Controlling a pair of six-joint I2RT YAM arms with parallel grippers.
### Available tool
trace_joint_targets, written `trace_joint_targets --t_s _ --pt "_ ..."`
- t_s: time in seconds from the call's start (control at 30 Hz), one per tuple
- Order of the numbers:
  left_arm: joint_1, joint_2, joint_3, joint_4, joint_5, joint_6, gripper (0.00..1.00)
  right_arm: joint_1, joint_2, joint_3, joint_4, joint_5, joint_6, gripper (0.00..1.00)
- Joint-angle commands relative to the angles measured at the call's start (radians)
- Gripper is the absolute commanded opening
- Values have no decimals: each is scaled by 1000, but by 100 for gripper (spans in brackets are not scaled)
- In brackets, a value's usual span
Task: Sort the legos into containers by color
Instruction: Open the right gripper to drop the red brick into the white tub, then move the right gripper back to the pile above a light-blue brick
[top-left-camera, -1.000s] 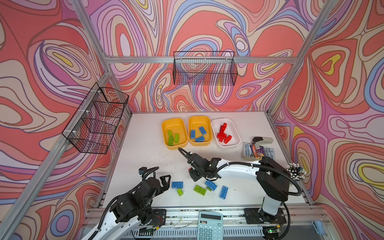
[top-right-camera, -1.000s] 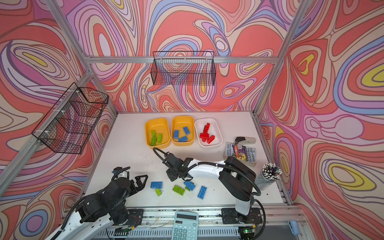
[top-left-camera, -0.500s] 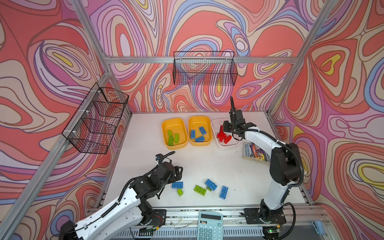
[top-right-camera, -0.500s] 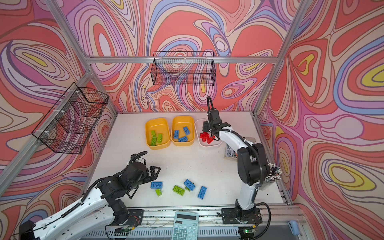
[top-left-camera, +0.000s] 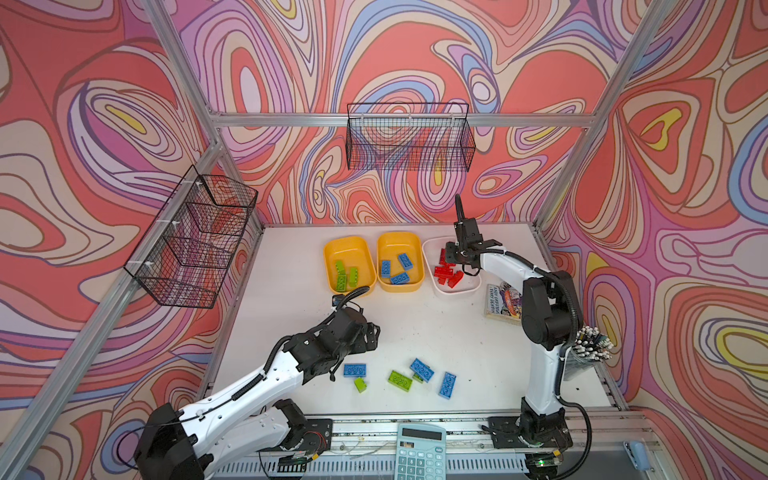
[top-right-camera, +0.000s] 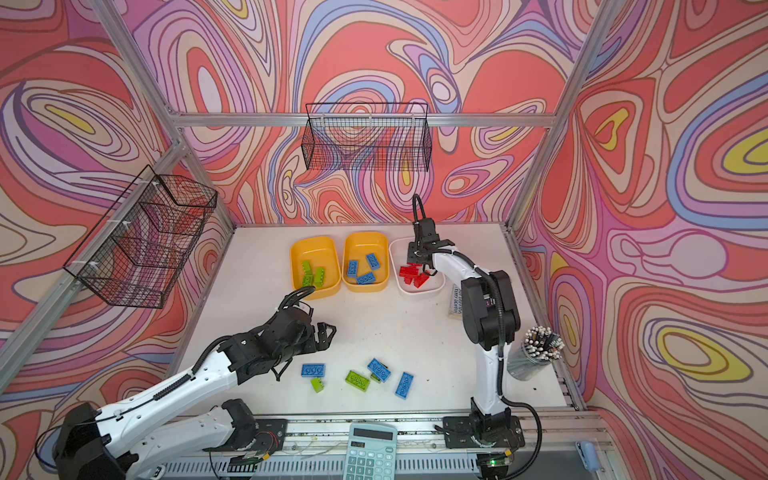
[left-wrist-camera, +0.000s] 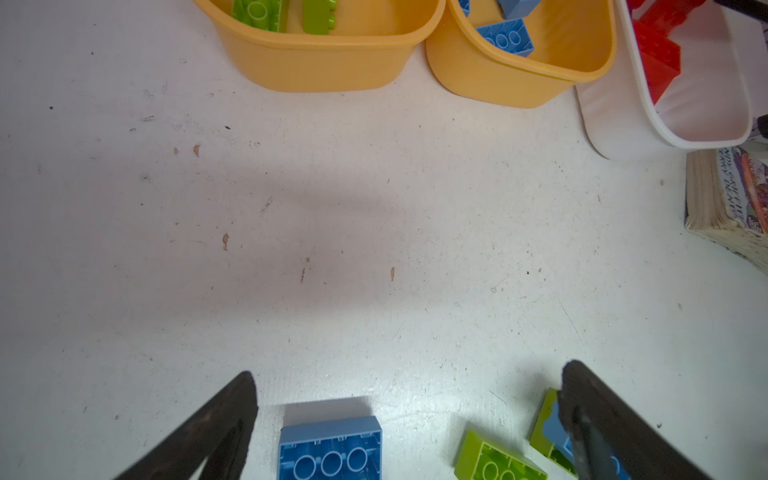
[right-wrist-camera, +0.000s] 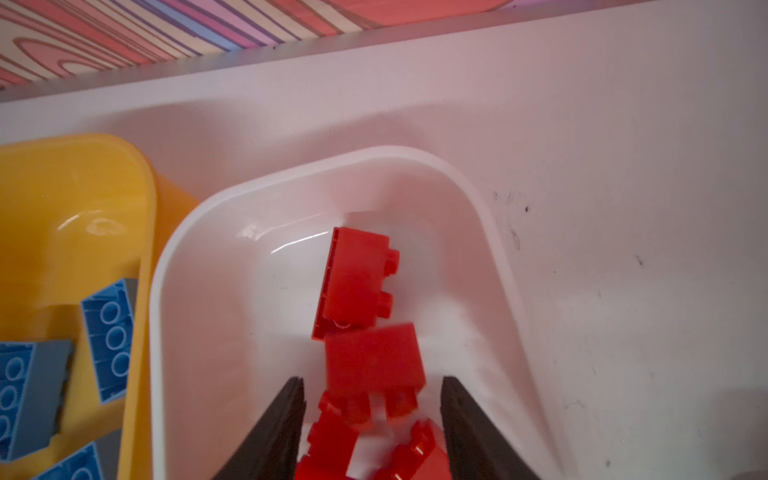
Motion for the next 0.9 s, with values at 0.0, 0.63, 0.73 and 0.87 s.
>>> trace_joint_targets --t_s 0.0,0.63,0.73,0.87 --pt "8 38 40 21 12 29 100 -4 -45 -7 -49 7 -20 71" --pt "8 -203 -109 -82 -24 31 100 446 -703 -624 -156 -73 71 67" --pt "8 -307 -153 -100 -25 -4 100 522 -755 -692 -141 -96 120 66" --pt "8 -437 -231 -116 -17 -56 100 634 -787 -756 -131 -67 184 65"
